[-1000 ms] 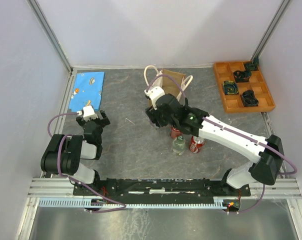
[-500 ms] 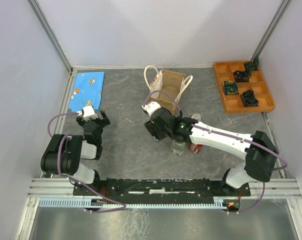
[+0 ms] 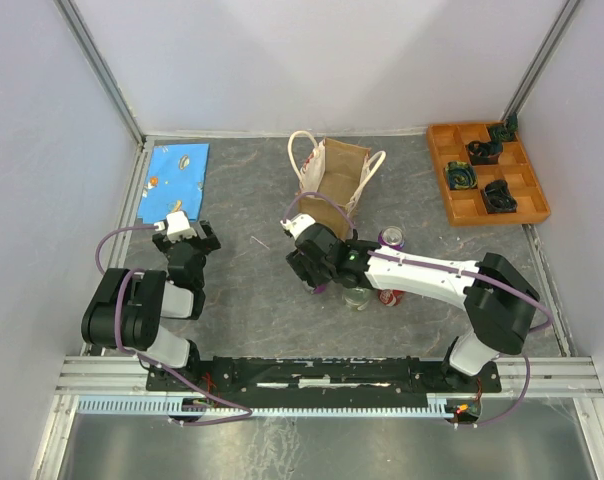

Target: Take the beverage out of the canvas bag

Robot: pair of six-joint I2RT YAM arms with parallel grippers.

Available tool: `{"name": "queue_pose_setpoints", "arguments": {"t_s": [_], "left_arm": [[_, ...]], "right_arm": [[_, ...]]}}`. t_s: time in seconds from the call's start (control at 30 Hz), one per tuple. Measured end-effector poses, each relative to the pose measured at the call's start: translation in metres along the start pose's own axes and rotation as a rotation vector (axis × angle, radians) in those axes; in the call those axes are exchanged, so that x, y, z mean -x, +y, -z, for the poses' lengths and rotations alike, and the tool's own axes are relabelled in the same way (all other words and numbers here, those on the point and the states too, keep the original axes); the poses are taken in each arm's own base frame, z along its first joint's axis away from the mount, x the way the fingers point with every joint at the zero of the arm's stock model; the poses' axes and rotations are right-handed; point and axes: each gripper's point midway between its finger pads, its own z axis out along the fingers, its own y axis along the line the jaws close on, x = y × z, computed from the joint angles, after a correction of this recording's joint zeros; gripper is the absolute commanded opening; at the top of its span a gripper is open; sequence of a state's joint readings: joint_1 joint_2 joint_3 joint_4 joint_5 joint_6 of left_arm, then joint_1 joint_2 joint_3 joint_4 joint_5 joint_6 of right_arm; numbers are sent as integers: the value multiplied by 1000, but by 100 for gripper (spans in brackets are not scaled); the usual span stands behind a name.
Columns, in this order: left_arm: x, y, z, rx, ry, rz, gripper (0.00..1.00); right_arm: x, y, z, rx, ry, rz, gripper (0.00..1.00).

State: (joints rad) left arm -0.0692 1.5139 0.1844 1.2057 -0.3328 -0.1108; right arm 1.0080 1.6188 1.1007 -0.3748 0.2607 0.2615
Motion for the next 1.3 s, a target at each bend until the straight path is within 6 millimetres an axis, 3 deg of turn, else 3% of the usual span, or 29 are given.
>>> {"name": "queue_pose_setpoints", "arguments": {"t_s": [0.07, 0.17, 0.23, 0.33, 0.57, 0.67, 0.8, 0.93, 1.03, 1.1, 1.2, 1.3], "left_arm": [[0, 0, 0, 0, 0, 0, 99], [0, 0, 0, 1, 0, 0, 99], [0, 0, 0, 2, 0, 0, 99], [0, 0, 0, 2, 0, 0, 99], [0, 0, 0, 2, 0, 0, 99], [0, 0, 0, 2, 0, 0, 99], [0, 0, 0, 2, 0, 0, 99], [0, 0, 0, 2, 0, 0, 99], [0, 0, 0, 2, 0, 0, 99], [0, 0, 0, 2, 0, 0, 99], [0, 0, 0, 2, 0, 0, 99], [0, 0, 0, 2, 0, 0, 99]], "right_arm": [[-1, 1, 0, 6, 1, -4, 12], [-1, 2, 0, 11, 3, -7, 59], [-1, 3, 0, 14, 3, -8, 81], [-1, 3, 0, 16, 3, -13, 95], [2, 2, 1, 8, -1, -6, 99], [12, -2, 4, -9, -22, 13, 99], [40, -8, 16, -38, -81, 48, 99], [81, -25, 42, -87, -193, 62, 99], [107, -57, 60, -140, -268, 12, 99], [117, -98, 69, -205, -302, -59, 99], [118, -168, 81, -330, -331, -173, 99], [104, -232, 95, -451, -341, -274, 99]]}}
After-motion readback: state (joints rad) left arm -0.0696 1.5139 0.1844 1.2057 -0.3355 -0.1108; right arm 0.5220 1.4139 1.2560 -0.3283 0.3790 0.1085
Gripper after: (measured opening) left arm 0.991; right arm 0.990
